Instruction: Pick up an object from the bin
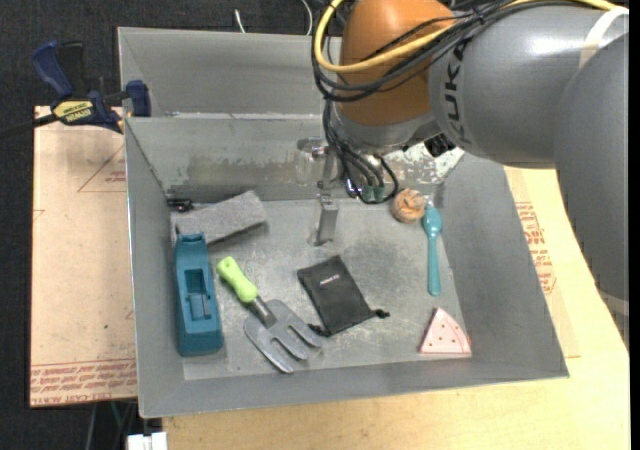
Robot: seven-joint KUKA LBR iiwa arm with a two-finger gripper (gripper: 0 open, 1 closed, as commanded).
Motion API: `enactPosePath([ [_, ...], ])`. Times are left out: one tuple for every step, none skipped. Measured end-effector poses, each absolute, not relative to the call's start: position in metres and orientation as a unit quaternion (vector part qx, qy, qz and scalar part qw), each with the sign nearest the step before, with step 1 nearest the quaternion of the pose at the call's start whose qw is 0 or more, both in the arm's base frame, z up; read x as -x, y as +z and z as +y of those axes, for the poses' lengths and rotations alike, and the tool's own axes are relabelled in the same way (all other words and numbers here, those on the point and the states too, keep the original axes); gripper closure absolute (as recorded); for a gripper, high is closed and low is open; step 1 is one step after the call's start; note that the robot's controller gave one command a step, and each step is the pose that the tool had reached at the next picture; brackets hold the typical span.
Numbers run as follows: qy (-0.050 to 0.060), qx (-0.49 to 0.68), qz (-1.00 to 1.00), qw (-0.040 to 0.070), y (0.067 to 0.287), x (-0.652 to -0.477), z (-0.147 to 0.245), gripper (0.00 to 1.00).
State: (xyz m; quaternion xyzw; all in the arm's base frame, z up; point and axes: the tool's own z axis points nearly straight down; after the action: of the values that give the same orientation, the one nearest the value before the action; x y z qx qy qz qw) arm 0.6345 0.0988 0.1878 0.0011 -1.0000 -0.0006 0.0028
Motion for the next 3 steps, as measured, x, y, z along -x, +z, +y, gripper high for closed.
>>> enactPosePath([
  [-0.001,0.000,-1.000,-0.001,0.193,-0.636,0.098,0.00],
  [-0.001,-0.059,-0.998,-0.002,0.141,-0.609,0.077,0.00],
  [-0.001,-0.142,-0.990,-0.003,0.138,-0.570,0.047,0.00],
])
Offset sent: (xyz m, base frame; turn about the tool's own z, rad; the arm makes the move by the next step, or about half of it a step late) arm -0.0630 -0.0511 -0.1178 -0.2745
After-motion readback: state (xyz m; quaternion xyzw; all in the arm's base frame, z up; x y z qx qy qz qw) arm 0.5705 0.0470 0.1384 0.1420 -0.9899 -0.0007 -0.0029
